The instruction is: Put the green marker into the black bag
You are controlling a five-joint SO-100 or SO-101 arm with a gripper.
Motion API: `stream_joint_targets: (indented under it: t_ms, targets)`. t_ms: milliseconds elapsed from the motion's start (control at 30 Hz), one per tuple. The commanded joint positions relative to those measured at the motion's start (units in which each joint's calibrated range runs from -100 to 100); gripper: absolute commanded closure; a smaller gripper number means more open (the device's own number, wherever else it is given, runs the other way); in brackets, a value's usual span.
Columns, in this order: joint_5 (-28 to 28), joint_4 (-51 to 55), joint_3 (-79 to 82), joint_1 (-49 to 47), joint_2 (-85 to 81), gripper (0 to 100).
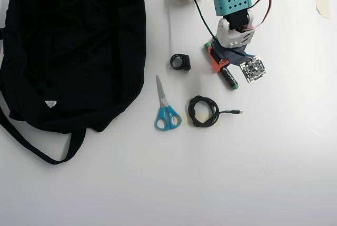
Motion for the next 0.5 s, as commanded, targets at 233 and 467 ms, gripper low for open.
stream_joint_targets:
  t_ms: [233, 467]
  targets:
    - [-0.18, 0.78, 1.08, 0.26, 0.21, 98]
    - [-0.18, 6.98, -5.39, 0.26, -0.46, 98]
